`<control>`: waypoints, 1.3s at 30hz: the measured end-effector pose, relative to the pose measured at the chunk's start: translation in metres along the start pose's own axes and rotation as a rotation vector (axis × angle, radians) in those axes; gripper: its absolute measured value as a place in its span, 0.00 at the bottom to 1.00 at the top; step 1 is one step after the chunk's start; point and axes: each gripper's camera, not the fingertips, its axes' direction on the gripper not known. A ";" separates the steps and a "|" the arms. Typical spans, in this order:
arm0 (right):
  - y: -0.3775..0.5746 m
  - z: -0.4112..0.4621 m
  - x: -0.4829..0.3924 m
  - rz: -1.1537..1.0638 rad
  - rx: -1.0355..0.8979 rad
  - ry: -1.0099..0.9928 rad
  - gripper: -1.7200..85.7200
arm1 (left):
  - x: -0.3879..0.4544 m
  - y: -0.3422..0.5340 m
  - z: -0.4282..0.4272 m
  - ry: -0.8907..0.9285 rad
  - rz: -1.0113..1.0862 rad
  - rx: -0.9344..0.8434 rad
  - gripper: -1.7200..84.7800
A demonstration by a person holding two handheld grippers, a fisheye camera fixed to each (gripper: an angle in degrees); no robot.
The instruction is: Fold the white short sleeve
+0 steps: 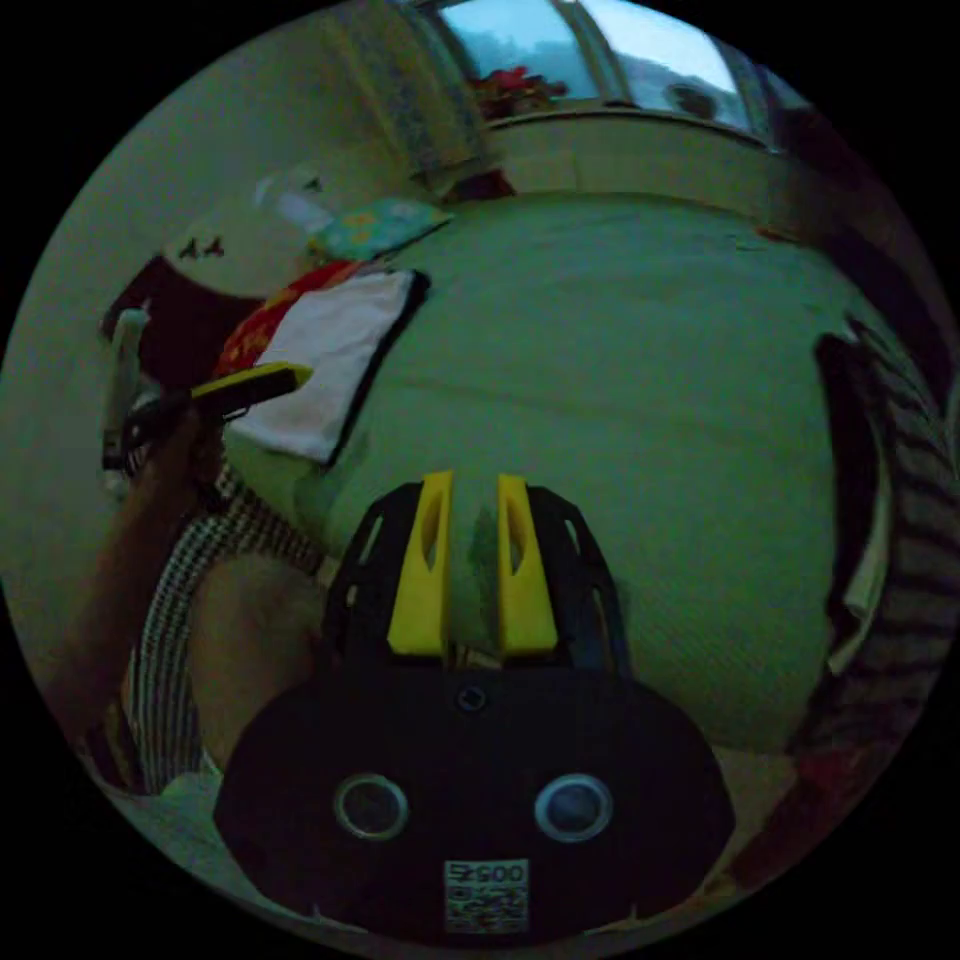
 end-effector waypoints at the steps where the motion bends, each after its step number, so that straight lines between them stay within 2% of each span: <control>1: -0.003 0.016 -0.013 -0.046 -0.017 0.018 0.06 | -0.021 0.014 -0.003 -0.009 -0.025 -0.007 0.11; 4: -0.002 0.049 -0.034 -0.110 -0.028 0.022 0.06 | -0.064 0.040 -0.004 -0.023 -0.066 -0.029 0.14; 11: -0.004 0.104 -0.048 -0.093 -0.047 -0.040 0.08 | -0.127 0.068 0.009 -0.007 -0.096 -0.137 0.17; 14: -0.010 0.121 -0.045 -0.053 -0.058 -0.079 0.06 | -0.154 0.082 0.000 -0.113 -0.120 -0.135 0.12; 16: -0.013 0.128 -0.043 -0.031 -0.045 -0.105 0.05 | -0.176 0.090 -0.013 -0.079 -0.110 -0.141 0.06; 23: -0.020 0.146 -0.038 0.020 0.019 -0.102 0.02 | -0.206 0.108 -0.061 -0.035 -0.038 -0.045 0.03; 26: -0.021 0.146 -0.032 0.073 0.096 -0.076 0.01 | -0.213 0.109 -0.073 0.135 -0.019 -0.014 0.03; 27: -0.021 0.145 -0.030 0.092 0.123 -0.059 0.01 | -0.213 0.108 -0.074 0.246 -0.012 -0.029 0.03; 30: -0.016 0.128 -0.022 0.185 0.346 0.128 0.01 | -0.206 0.109 -0.077 0.437 0.059 -0.022 0.03; 32: -0.010 0.120 -0.021 0.216 0.488 0.261 0.01 | -0.205 0.114 -0.082 0.469 0.085 -0.025 0.04; 39: -0.033 0.163 -0.023 0.106 0.302 0.267 0.02 | -0.282 0.149 -0.127 0.441 0.015 0.047 0.08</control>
